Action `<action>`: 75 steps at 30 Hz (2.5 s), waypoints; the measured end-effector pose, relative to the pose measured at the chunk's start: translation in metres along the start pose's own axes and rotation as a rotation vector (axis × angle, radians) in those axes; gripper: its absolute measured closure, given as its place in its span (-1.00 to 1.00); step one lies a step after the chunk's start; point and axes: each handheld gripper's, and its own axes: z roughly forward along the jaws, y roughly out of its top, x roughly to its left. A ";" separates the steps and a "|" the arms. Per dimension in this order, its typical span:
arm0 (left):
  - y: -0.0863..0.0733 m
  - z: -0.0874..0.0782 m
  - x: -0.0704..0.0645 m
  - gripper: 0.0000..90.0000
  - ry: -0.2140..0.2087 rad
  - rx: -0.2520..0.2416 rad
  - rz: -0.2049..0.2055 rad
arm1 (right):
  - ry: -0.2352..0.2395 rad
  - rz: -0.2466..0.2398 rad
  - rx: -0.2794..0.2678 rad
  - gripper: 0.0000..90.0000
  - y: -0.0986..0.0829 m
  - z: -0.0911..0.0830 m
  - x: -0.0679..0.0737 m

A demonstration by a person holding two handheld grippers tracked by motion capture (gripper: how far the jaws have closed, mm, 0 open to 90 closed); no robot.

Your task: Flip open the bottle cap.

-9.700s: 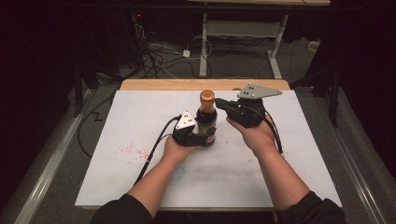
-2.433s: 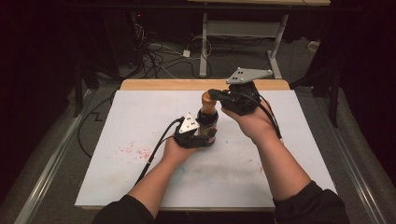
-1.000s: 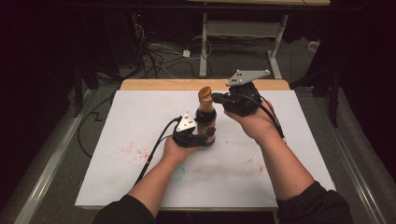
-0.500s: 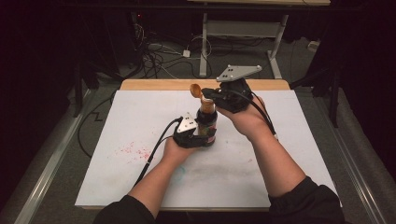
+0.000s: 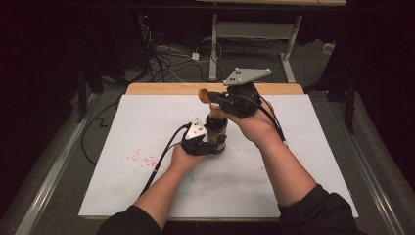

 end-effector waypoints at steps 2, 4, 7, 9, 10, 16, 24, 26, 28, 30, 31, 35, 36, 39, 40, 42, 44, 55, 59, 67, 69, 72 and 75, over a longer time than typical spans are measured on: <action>0.000 0.000 0.000 -0.37 0.001 0.001 -0.003 | -0.005 0.005 -0.002 1.00 -0.002 -0.003 -0.002; 0.000 0.000 0.000 -0.37 0.001 0.002 -0.001 | -0.013 0.015 -0.006 1.00 -0.007 -0.008 -0.005; 0.001 -0.001 0.000 -0.38 0.001 0.003 -0.006 | -0.038 0.042 -0.007 1.00 -0.020 -0.019 -0.012; 0.001 -0.001 0.000 -0.38 0.000 0.004 -0.008 | -0.049 0.053 -0.008 1.00 -0.028 -0.024 -0.016; 0.001 -0.001 0.000 -0.38 0.000 0.004 -0.008 | -0.049 0.053 -0.008 1.00 -0.028 -0.024 -0.016; 0.001 -0.001 0.000 -0.38 0.002 0.007 -0.013 | -0.077 0.091 0.007 1.00 -0.056 -0.033 -0.027; 0.002 -0.002 0.000 -0.39 0.001 0.012 -0.028 | -0.093 0.123 0.029 1.00 -0.086 -0.032 -0.030; 0.002 -0.003 0.000 -0.39 -0.001 0.016 -0.026 | -0.100 0.131 0.035 1.00 -0.097 -0.032 -0.029; 0.002 -0.003 0.001 -0.40 -0.005 0.019 -0.030 | -0.102 0.135 0.030 1.00 -0.101 -0.032 -0.029; 0.002 -0.004 0.002 -0.40 -0.014 0.020 -0.039 | -0.103 0.146 0.034 1.00 -0.109 -0.032 -0.028; 0.001 -0.005 0.003 -0.41 -0.027 0.024 -0.049 | -0.104 0.152 0.039 1.00 -0.117 -0.031 -0.027; -0.003 -0.005 0.007 -0.47 -0.046 0.053 -0.074 | -0.107 0.165 0.051 1.00 -0.132 -0.028 -0.027; -0.003 -0.005 0.007 -0.49 -0.046 0.053 -0.074 | -0.107 0.165 0.051 1.00 -0.132 -0.028 -0.027; -0.012 -0.007 0.009 -0.53 -0.051 0.070 -0.094 | -0.106 0.188 0.068 1.00 -0.151 -0.023 -0.027; -0.012 -0.007 0.009 -0.55 -0.051 0.070 -0.094 | -0.104 0.192 0.073 1.00 -0.156 -0.021 -0.027; -0.018 -0.008 0.010 -0.59 -0.057 0.082 -0.102 | -0.106 0.198 0.082 1.00 -0.162 -0.019 -0.026; -0.023 -0.011 0.011 -0.62 -0.057 0.094 -0.104 | -0.108 0.214 0.102 1.00 -0.178 -0.013 -0.024; -0.037 -0.040 0.013 -0.76 -0.036 0.142 -0.111 | -0.115 0.252 0.174 0.36 -0.226 -0.009 -0.015; -0.042 -0.054 0.015 -0.83 -0.023 0.158 -0.111 | -0.111 0.269 0.158 0.01 -0.235 -0.014 -0.012; -0.055 -0.082 0.017 -1.00 0.023 0.173 -0.116 | -0.169 0.290 0.130 -0.70 -0.254 -0.030 -0.007; -0.058 -0.091 0.019 -1.00 0.036 0.183 -0.113 | -0.184 0.294 0.127 -0.85 -0.256 -0.035 -0.007; -0.063 -0.107 0.022 -1.00 0.065 0.190 -0.121 | -0.196 0.313 0.125 -0.99 -0.260 -0.041 -0.006; -0.070 -0.124 0.024 -1.00 0.101 0.204 -0.121 | -0.212 0.310 0.110 -0.99 -0.262 -0.045 -0.005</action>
